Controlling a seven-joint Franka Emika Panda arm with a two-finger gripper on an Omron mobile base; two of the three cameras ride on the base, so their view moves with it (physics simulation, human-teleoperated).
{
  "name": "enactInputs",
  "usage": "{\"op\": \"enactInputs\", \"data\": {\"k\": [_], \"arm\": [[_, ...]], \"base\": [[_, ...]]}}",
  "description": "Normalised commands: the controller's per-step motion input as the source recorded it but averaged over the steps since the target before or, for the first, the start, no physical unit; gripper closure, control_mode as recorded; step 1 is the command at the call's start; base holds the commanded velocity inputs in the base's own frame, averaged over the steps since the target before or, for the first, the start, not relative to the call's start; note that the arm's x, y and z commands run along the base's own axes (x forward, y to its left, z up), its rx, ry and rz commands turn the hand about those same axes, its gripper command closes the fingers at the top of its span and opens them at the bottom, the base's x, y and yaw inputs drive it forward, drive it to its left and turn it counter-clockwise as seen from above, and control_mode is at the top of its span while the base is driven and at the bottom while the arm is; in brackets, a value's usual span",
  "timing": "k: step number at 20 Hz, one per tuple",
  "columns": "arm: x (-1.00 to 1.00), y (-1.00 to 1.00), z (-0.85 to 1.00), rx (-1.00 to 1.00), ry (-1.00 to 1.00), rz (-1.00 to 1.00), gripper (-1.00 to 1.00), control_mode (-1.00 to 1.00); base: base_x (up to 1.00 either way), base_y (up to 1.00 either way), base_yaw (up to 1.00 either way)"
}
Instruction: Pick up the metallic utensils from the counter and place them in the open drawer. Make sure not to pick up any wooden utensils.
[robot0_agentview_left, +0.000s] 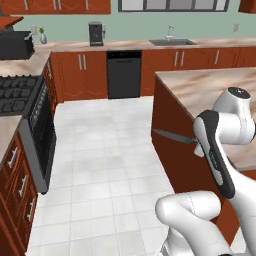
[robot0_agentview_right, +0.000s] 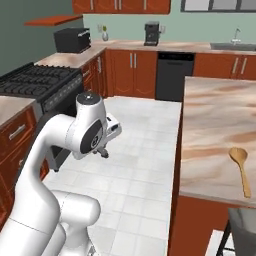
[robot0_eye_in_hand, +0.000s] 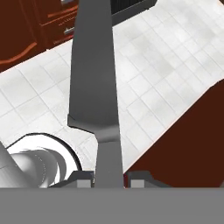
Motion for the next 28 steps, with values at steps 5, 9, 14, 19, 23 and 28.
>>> {"op": "enactInputs", "data": {"k": [5,9,14,19,23,28], "arm": [[0.00,0.00,0.00,0.00,0.00,0.00,1.00,1.00],[0.00,0.00,0.00,0.00,0.00,0.00,1.00,1.00],[0.00,0.00,0.00,0.00,0.00,0.00,1.00,1.00],[0.00,0.00,0.00,0.00,0.00,0.00,1.00,1.00],[0.00,0.00,0.00,0.00,0.00,0.00,1.00,1.00],[0.00,0.00,0.00,0.00,0.00,0.00,1.00,1.00]], "base": [[1.00,0.60,-0.04],[1.00,0.33,-0.17],[1.00,0.25,-0.23],[1.00,0.37,-0.29],[1.00,0.47,-0.31],[1.00,0.56,-0.32]]}}
